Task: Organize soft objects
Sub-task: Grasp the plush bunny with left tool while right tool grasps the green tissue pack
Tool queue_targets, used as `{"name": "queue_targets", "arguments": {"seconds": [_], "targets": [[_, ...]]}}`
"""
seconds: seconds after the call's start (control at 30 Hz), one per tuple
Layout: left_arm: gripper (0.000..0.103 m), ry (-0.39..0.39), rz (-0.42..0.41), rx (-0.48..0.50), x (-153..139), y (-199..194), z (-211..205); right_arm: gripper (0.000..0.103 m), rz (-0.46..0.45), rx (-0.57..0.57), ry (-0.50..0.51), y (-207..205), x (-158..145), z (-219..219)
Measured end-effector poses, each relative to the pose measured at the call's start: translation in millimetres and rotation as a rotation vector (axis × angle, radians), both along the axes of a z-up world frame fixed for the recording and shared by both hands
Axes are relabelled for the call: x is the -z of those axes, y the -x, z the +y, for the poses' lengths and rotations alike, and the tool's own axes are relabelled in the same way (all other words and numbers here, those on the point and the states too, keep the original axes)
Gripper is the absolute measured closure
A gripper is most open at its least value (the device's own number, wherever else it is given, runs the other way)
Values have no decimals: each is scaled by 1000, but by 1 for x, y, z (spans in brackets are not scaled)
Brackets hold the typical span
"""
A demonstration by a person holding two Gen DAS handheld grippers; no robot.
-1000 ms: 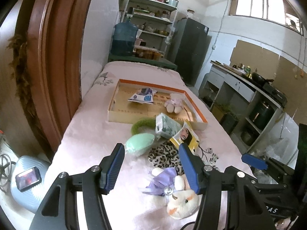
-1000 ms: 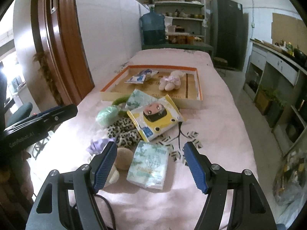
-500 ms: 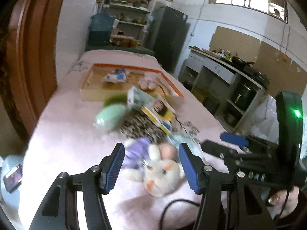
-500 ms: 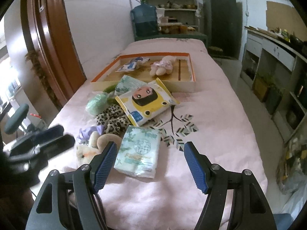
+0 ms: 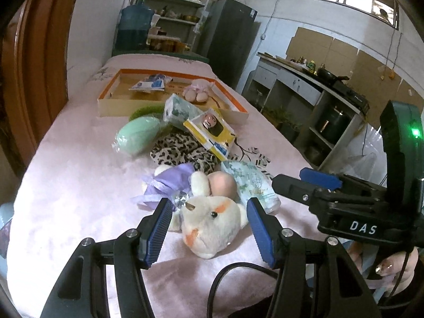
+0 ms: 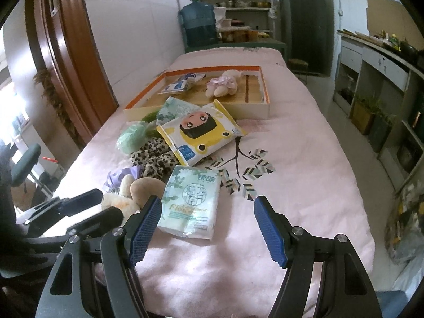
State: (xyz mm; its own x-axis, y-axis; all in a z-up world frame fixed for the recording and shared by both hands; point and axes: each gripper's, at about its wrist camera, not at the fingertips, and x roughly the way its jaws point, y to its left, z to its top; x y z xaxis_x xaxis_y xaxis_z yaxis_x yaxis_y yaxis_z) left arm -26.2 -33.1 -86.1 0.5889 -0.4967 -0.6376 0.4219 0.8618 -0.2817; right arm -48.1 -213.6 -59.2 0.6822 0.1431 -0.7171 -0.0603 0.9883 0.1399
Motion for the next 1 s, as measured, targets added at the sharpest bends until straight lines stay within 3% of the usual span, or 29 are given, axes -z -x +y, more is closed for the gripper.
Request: {"name": "queue_targets", "arguments": {"seconds": [0.57,0.7,1.0], "targets": [[46,-78,-52,20,19,-1,-14,29,64,4,-63,-14,18,-6],[56,-49,-70,28,20,1,-9,29,95,-19,-85,-20,25,1],[59,-4,-79,30,16,3,0,29,153,-33,-108,-34,39,10]]}}
